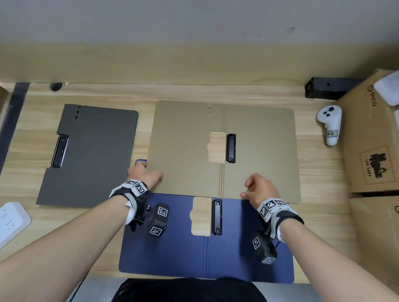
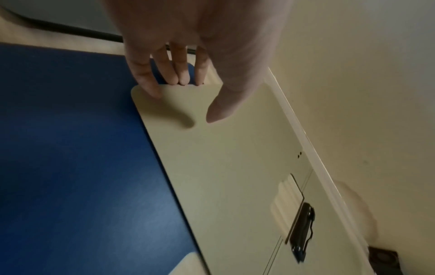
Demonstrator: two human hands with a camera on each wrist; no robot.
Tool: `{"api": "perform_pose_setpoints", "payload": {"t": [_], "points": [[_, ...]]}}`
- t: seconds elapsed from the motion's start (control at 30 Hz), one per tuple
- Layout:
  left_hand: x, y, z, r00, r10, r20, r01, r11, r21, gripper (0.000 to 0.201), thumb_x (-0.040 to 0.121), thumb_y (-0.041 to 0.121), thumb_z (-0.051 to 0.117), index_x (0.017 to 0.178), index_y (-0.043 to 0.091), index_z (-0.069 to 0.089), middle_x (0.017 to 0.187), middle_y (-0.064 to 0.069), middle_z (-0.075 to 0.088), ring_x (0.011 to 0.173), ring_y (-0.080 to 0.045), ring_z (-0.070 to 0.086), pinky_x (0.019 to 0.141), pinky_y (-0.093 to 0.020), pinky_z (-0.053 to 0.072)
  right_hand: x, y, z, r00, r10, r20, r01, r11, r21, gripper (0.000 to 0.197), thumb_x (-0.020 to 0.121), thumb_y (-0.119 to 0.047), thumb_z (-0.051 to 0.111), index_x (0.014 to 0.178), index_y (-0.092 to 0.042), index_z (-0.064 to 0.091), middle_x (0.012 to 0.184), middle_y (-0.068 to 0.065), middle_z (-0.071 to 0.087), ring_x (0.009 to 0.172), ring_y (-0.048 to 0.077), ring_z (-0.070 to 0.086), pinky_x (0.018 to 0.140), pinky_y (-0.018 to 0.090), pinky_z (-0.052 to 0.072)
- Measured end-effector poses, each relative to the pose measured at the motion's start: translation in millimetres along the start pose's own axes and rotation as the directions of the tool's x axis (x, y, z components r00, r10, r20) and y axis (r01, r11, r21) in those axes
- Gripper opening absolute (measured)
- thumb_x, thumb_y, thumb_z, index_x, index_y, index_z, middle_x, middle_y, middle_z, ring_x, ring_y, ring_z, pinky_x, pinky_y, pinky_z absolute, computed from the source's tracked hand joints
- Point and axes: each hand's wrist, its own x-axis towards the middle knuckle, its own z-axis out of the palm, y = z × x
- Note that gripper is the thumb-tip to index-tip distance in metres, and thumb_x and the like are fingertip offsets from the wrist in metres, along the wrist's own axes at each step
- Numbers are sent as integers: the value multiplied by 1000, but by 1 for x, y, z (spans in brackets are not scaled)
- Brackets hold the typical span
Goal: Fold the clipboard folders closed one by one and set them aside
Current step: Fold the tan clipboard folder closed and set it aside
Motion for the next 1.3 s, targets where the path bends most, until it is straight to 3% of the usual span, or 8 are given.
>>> {"api": "perform_pose_setpoints", "payload": {"t": [0.2,0.53,0.73,0.97,1.07,1.13,1.2,1.3], "points": [[0,-1,-28,997,50,61,-43,993,-111,23,55,24,77,75,19,65,93,-4,74,92,-26,70,91,-37,55,0,-8,-3,999,24,25,-23,998,-60,31,69,-22,80,79,-29,50,82,-7,66,78,20,65,78,38,54],[-58,43,-68,908,418,26,-419,906,62,31,71,23,80,71,22,49,65,6,53,65,-19,52,66,-32,46,-14,-17,-14,996,-50,74,54,997,-50,24,72,-26,75,83,-28,54,86,-4,66,81,19,64,73,29,49],[-101,79,-56,771,607,193,-617,787,-8,20,67,23,67,77,20,50,72,-3,60,64,-21,57,69,-50,56,-18,-12,-38,990,-140,4,138,984,114,18,90,-38,59,90,-20,63,91,-2,70,87,19,65,85,37,53],[-152,114,-11,590,753,293,-747,646,-156,37,91,50,49,90,15,62,89,-11,72,84,-27,67,71,-36,53,-3,9,-81,997,-46,-70,72,889,453,30,89,-41,49,83,-18,66,81,7,72,78,29,67,83,52,54],[-150,120,17,580,727,368,-710,672,-211,28,98,34,46,96,22,72,103,5,71,97,-11,64,81,-27,48,-21,-2,-103,998,-12,-63,49,777,627,31,100,-29,42,86,-11,63,81,11,68,63,22,57,61,31,47],[-144,121,34,591,718,368,-712,679,-181,23,97,24,50,99,20,72,99,4,68,84,-4,59,79,-27,44,-28,-7,-115,999,9,-42,25,684,729,36,102,-33,38,85,-11,61,73,7,64,60,21,54,59,28,43],[-131,116,50,650,670,358,-681,723,-117,21,94,15,52,103,14,71,97,-6,68,71,-2,53,76,-24,41,-32,-8,-126,997,51,-53,10,619,786,40,102,-40,34,87,-16,61,75,2,64,66,16,57,62,27,44],[-110,102,69,766,523,374,-558,830,-16,25,92,13,52,111,14,68,115,-5,68,98,-17,63,92,-31,49,-31,5,-133,997,41,-72,28,653,757,47,100,-49,36,121,-15,61,113,-1,66,104,15,61,90,29,48]]}}
